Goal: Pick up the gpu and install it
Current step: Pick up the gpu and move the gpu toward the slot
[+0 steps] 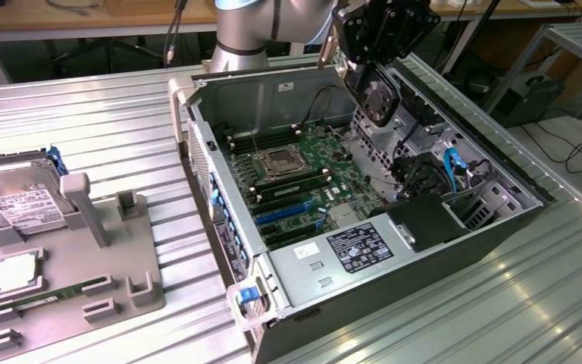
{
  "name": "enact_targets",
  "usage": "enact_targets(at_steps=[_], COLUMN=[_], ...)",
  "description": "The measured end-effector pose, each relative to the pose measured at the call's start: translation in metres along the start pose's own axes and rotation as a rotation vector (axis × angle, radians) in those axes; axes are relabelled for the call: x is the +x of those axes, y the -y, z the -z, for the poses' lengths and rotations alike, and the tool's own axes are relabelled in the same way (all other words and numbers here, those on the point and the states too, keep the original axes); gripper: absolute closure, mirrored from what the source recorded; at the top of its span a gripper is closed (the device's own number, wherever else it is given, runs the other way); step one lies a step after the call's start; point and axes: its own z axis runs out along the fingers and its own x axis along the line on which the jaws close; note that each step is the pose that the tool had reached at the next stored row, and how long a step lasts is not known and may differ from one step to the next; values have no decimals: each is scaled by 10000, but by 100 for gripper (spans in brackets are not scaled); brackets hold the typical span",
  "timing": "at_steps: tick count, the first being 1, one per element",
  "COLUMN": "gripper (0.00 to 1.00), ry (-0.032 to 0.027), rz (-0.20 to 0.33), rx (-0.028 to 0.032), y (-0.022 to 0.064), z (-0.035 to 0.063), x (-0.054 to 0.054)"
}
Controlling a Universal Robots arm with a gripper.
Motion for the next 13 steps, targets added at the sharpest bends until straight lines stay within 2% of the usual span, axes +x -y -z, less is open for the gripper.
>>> enact_targets(at_steps=[13], gripper=[73], ry=[0], rz=[0], rx=[1], y=[-2], z=[1], x=[-109])
